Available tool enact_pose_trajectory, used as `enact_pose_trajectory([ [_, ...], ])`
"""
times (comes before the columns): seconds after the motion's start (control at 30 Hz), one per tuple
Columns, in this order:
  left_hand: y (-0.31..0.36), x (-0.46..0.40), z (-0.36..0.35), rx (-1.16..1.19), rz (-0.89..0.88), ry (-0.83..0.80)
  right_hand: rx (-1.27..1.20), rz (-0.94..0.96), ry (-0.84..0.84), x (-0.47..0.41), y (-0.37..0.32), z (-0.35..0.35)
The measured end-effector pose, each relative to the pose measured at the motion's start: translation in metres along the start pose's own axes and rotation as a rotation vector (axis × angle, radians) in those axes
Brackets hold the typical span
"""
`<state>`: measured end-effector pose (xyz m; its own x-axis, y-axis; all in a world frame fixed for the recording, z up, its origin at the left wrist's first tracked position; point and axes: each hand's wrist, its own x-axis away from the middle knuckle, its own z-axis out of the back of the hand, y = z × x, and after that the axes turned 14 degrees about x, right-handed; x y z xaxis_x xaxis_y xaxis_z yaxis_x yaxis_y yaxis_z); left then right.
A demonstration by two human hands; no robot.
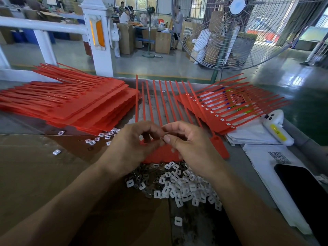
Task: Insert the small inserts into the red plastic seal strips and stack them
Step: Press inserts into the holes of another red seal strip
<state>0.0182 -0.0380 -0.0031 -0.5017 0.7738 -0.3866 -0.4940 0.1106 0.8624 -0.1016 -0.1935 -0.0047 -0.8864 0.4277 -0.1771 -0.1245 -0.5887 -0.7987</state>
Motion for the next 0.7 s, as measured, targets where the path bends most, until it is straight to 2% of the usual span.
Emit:
enact_pose_trajectory([
  [0.2,0.000,-0.001,-0.001,-0.003,-0.028,0.030,-0.087,-0.001,0.002,-0.001,0.001,0.000],
  [0.4,-0.002,-0.004,0.001,0.149,-0.051,0.096,-0.113,0.067,0.039,-0.001,-0.002,0.000],
  [0.7,-0.009,-0.006,0.002,0.287,-0.029,0.071,-0.096,0.118,0.128,-0.002,-0.001,-0.003],
])
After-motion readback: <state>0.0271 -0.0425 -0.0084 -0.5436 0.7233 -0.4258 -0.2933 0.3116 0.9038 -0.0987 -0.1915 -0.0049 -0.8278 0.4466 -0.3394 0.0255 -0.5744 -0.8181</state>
